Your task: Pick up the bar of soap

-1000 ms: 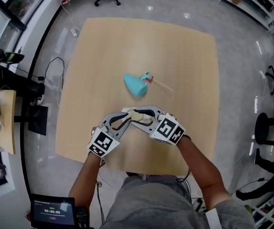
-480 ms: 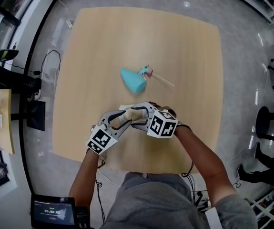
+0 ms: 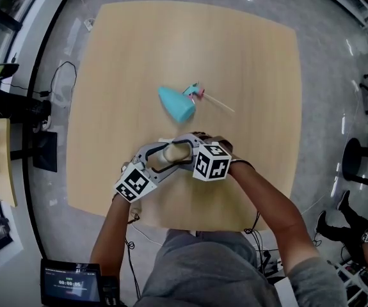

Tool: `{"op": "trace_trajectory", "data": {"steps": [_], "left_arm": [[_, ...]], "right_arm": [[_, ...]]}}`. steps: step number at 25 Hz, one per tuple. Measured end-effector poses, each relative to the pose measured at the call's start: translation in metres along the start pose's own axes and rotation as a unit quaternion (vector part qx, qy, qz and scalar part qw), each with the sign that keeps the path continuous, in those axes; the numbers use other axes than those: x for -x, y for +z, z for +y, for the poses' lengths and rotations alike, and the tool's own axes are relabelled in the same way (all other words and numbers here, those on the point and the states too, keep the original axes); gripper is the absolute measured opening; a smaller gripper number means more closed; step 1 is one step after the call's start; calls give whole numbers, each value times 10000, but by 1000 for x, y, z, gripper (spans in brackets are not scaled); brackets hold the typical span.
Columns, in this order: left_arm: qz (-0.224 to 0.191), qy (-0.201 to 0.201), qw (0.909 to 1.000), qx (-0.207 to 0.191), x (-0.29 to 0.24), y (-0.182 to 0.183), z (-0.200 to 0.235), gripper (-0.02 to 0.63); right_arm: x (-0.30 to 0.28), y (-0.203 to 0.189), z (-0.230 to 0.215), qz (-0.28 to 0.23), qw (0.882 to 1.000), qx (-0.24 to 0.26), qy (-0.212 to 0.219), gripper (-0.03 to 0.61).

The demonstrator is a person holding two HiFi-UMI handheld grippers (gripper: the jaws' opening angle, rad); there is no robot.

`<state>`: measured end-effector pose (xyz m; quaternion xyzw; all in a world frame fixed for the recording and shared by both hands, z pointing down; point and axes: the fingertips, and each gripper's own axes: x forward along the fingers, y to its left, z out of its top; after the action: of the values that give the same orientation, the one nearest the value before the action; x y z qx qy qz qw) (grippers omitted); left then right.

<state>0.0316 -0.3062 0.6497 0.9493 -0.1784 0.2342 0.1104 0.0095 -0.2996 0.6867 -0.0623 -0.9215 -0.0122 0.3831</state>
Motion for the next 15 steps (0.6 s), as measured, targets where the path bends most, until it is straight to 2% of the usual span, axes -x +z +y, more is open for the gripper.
{"op": "trace_trajectory", "data": {"steps": [4, 8, 15], "left_arm": [[-83, -56, 9998, 173, -3, 2, 0, 253], [-228, -113, 9989, 388, -4, 3, 3, 253], [-296, -164, 9988, 351, 1, 1, -2, 253]], "right_arm": [[4, -1, -1, -288, 9989, -296, 202, 264], [5, -1, -3, -176, 9990, -315, 250, 262], [1, 2, 0, -169, 9994, -278, 123, 261]]}}
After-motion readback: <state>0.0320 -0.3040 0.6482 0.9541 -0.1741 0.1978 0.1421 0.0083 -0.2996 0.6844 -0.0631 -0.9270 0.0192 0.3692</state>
